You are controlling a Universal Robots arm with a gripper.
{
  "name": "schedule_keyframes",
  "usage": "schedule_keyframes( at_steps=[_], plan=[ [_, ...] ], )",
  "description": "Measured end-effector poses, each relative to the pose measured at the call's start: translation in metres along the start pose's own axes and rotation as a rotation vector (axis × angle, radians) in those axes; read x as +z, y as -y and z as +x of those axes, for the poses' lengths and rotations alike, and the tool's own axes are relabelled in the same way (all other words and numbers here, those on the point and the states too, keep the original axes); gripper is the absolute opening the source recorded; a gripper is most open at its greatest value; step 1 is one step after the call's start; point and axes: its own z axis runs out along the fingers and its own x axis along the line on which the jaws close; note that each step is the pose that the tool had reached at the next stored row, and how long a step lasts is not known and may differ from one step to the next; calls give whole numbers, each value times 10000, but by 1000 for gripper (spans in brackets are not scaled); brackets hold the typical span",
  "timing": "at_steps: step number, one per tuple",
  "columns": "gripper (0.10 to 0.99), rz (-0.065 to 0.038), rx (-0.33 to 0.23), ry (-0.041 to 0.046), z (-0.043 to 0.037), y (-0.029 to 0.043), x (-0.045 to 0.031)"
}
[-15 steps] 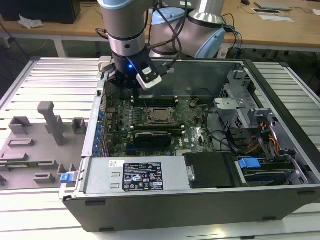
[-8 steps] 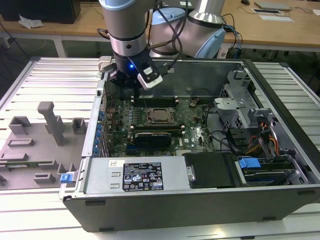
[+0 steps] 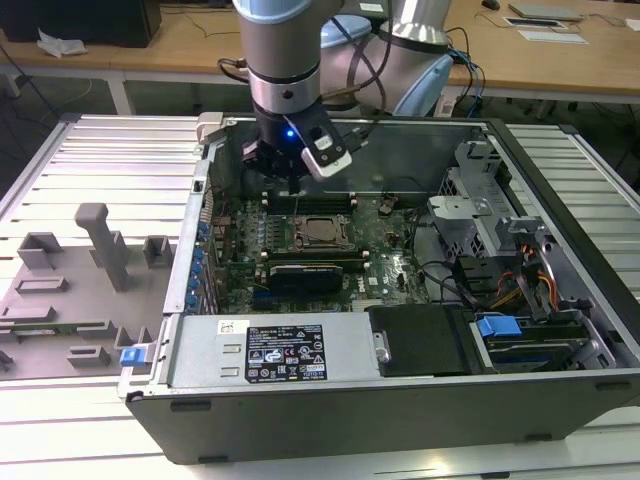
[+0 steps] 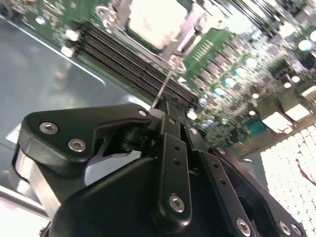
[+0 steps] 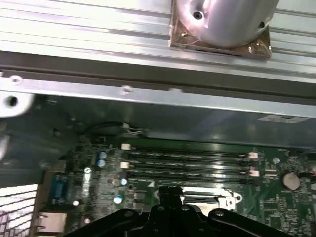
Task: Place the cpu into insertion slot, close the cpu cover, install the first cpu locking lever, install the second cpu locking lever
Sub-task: 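Install the first cpu locking lever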
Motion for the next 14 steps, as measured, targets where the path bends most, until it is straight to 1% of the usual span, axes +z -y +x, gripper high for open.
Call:
schedule_keyframes(
  at_steps=[3, 5, 7, 9, 10, 11, 12, 13, 14],
  plan=[
    [106, -1, 2, -7, -132, 12, 12],
    [106, -2, 4, -21, -238, 23, 19],
    [106, -1, 6, -24, -270, 26, 21],
    [106, -1, 5, -16, -272, 25, 22],
    [106, 0, -8, 22, -272, 26, 23],
    [106, 16, -37, 120, -271, 26, 28],
    [106, 24, -58, 196, -270, 29, 34],
    [106, 31, -73, 251, -269, 30, 38],
    [106, 43, -99, 342, -268, 32, 45]
  ],
)
